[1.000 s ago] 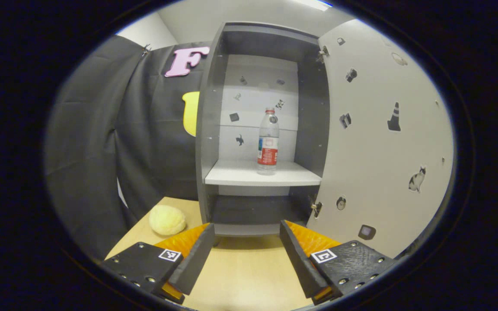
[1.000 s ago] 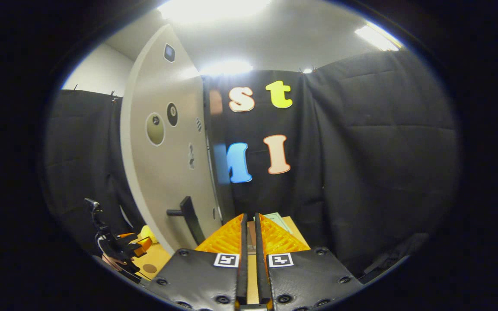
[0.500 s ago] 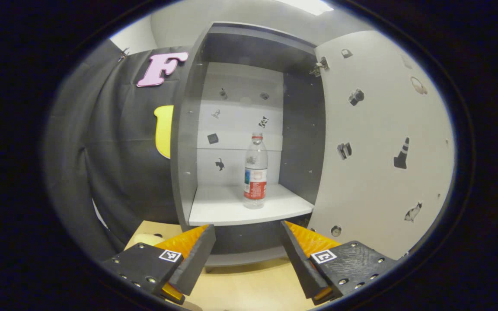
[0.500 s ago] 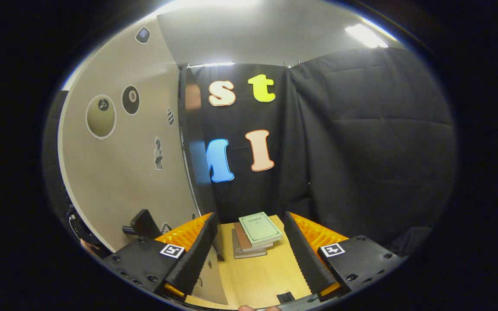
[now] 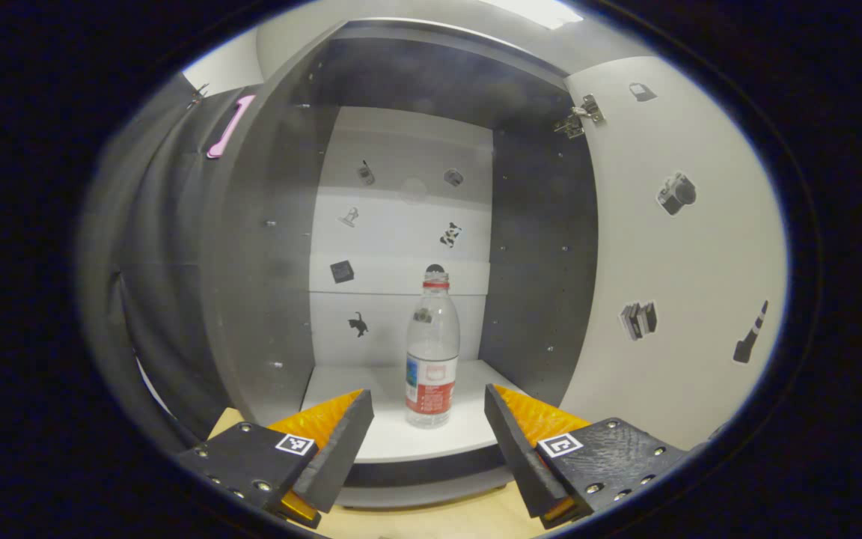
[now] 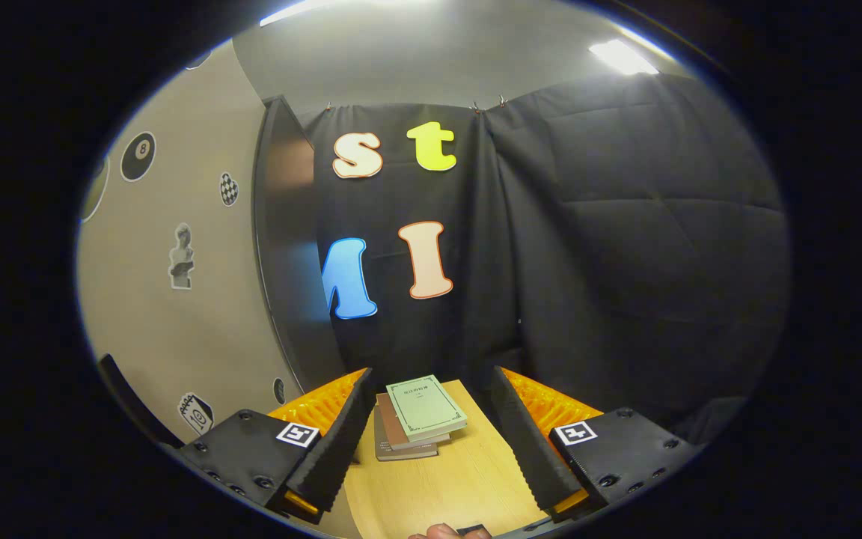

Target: Open the cabinet door with the right hand, grasp the bottle in the cabinet with the left hand and place it on the coaster, then close the cabinet door with the right hand.

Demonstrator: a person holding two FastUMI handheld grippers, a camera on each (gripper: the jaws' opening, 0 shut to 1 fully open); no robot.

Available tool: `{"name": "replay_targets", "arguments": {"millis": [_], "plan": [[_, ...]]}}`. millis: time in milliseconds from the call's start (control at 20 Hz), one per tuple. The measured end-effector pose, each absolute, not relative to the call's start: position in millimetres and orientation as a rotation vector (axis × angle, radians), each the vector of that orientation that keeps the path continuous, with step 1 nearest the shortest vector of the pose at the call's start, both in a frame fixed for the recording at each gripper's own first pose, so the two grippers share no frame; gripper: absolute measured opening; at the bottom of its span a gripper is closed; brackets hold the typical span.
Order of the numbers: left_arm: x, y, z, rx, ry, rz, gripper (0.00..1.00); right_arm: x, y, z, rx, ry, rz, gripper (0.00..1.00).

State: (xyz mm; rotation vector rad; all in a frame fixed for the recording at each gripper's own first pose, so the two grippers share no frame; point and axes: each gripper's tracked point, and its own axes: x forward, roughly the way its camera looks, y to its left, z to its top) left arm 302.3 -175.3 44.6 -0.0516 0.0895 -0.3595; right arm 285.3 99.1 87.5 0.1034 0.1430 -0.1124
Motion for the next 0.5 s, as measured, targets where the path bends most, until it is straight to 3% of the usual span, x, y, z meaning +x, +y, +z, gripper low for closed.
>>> {"name": "replay_targets", "arguments": {"millis": [50,150,400,450,500], "plan": [[314.5,-179.4,46.4,-0.047,0.081,-0.353,0.92,291.0,95.5,84.3,0.115,0.148,-0.115,0.98],[335.3,-185.8,46.9,-0.041,0.071,-0.346,0.88,300.4,87.9,76.7,0.142,0.163,-0.123,0.98],[377.2,-203.4,41.7,0.004,0.06,-0.354,0.92,311.6,76.8,65.0,0.17,0.196,-0.134,0.98],[381.7,-207.1,40.6,-0.001,0.056,-0.354,0.88,312.4,75.9,65.5,0.167,0.194,-0.139,0.98],[386.4,-210.7,39.7,-0.018,0.056,-0.36,0.92,313.9,73.8,66.5,0.164,0.19,-0.145,0.98]]}}
